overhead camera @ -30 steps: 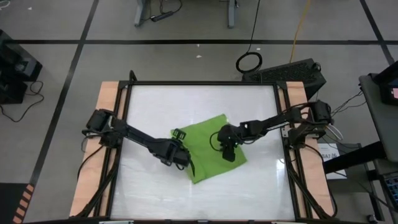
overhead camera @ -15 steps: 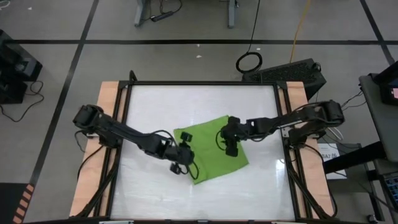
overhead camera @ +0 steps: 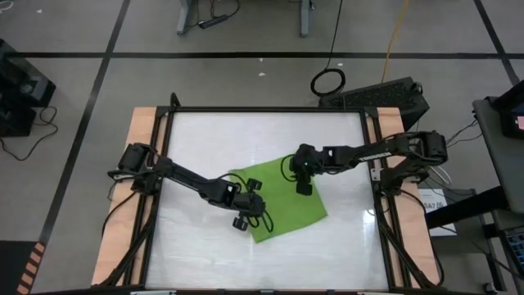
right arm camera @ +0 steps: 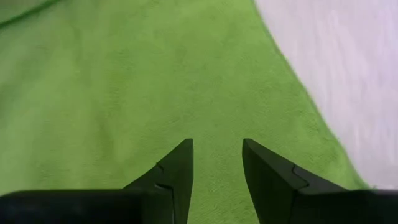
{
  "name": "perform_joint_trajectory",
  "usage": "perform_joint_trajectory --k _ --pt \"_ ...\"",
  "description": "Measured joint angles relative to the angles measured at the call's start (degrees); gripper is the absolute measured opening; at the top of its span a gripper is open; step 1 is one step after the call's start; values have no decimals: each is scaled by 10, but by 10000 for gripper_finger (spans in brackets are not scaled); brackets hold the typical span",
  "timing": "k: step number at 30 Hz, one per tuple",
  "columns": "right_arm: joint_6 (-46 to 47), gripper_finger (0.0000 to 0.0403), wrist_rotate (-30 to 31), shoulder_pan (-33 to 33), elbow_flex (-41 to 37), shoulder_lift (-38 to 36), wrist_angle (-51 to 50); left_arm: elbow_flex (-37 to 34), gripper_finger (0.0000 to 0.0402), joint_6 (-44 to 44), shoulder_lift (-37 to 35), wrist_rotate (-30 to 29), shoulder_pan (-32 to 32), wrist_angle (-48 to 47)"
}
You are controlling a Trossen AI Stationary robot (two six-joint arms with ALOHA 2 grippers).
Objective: Roll towel
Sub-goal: Roll the green microfiber cloth
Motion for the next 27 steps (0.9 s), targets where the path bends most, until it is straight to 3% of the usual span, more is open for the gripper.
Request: perform_joint_trajectory --k 9,17,27 --pt "4 129 -32 -40 -28 6 38 0 56 -54 3 23 1 -49" --pt "6 129 -43 -45 -37 56 47 1 56 -69 3 23 -14 -72" --pt "7 129 -39 -58 -38 71 42 4 56 -133 -3 21 -48 -181"
